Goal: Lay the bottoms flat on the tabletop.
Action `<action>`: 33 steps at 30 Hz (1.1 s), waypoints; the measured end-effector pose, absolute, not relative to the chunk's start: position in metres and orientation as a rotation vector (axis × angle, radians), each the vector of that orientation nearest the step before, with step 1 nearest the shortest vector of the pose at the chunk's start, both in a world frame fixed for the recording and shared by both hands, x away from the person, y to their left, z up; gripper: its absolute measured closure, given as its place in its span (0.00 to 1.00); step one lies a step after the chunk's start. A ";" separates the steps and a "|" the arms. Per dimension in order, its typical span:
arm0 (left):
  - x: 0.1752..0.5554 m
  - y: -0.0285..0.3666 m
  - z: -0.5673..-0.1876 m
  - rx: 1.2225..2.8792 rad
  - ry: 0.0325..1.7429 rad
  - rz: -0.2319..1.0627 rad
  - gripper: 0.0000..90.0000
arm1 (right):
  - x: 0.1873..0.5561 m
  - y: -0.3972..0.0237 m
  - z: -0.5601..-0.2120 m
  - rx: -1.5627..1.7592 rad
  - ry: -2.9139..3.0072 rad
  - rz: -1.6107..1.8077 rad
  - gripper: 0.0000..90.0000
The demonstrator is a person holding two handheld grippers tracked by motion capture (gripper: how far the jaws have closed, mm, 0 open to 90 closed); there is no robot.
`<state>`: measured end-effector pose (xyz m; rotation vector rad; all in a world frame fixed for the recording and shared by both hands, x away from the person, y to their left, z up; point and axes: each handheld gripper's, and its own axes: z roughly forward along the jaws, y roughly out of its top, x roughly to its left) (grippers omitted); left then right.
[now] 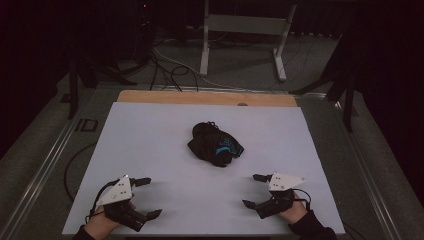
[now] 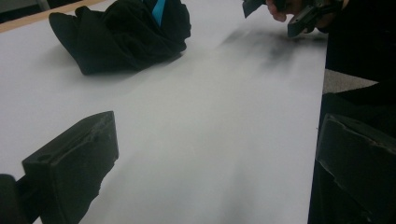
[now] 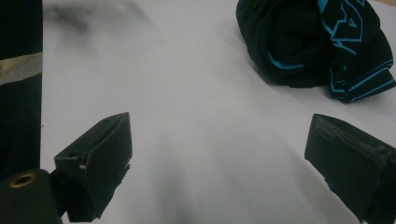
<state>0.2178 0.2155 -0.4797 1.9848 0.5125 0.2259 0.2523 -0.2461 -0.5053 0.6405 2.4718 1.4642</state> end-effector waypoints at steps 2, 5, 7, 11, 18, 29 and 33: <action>0.218 0.215 -0.480 1.988 0.509 0.222 0.00 | 0.251 -0.245 -0.506 0.620 2.484 1.452 0.09; 0.218 0.214 -0.480 1.988 0.508 0.217 0.00 | 0.249 -0.245 -0.505 0.620 2.484 1.442 0.09; 0.218 0.214 -0.480 1.988 0.507 0.214 0.00 | 0.249 -0.245 -0.504 0.626 2.481 1.458 0.09; 0.219 0.213 -0.481 1.994 0.509 0.207 0.00 | 0.248 -0.244 -0.506 0.632 2.522 1.436 0.09; 0.219 0.211 -0.480 1.989 0.504 0.205 0.00 | 0.248 -0.240 -0.504 0.609 2.551 1.419 0.09; 0.218 0.203 -0.471 1.950 0.466 0.155 0.00 | 0.242 -0.241 -0.487 0.591 2.527 1.433 0.09; 0.219 0.200 -0.462 1.947 0.452 0.158 0.00 | 0.241 -0.243 -0.476 0.581 2.529 1.452 0.09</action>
